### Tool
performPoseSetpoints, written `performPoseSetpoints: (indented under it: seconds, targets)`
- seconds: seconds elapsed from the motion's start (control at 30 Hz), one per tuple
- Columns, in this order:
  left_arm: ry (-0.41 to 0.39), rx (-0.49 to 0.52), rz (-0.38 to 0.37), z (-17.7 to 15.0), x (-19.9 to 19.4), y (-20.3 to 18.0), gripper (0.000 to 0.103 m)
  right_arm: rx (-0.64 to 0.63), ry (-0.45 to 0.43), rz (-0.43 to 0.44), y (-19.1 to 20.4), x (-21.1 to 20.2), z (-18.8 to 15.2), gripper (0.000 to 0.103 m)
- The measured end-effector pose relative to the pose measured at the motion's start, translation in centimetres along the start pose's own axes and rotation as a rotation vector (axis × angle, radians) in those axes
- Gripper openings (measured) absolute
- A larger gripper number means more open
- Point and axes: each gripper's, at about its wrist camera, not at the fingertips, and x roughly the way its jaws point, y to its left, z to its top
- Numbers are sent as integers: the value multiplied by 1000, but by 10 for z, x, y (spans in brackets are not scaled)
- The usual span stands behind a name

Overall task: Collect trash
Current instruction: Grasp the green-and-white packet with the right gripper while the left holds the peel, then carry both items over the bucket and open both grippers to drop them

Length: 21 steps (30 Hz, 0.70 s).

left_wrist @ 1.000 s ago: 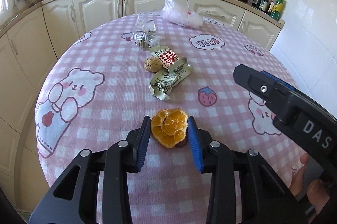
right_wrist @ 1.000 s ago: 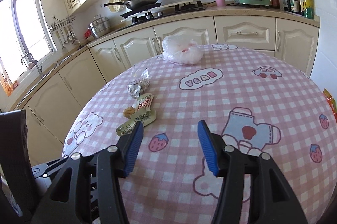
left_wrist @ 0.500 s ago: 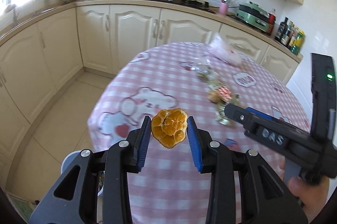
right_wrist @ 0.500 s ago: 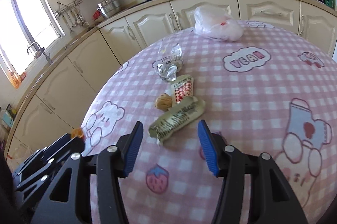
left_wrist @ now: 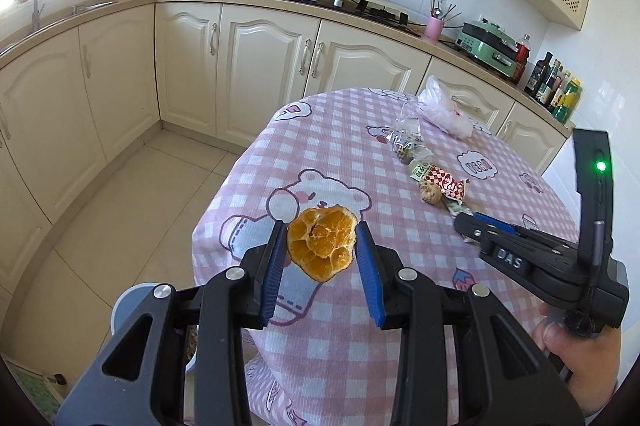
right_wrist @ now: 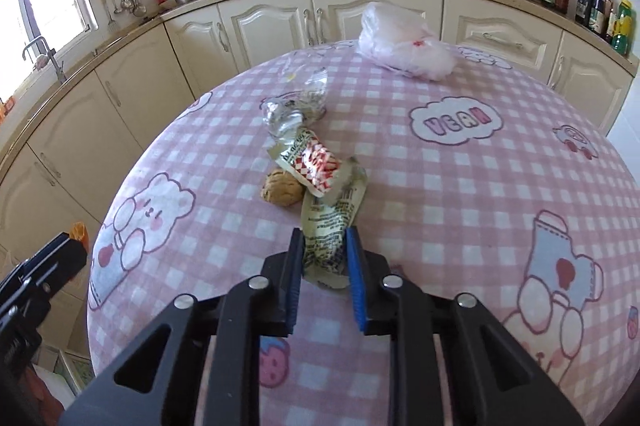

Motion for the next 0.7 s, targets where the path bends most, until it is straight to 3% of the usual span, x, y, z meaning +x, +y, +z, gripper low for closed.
performPoseSetpoints:
  seconds: [0.37, 0.53, 0.7]
  targets:
    - [-27, -7, -20, -2, -16, 2, 33, -16, -133, -42, -5, -57, -9, 19]
    - [-46, -24, -25, -2, -25, 6, 33, -27, -170, -14, 4, -75, -6, 19]
    - [-66, -39, -15, -4, -37, 17, 33, -82, -171, 56, 40, -78, -6, 19]
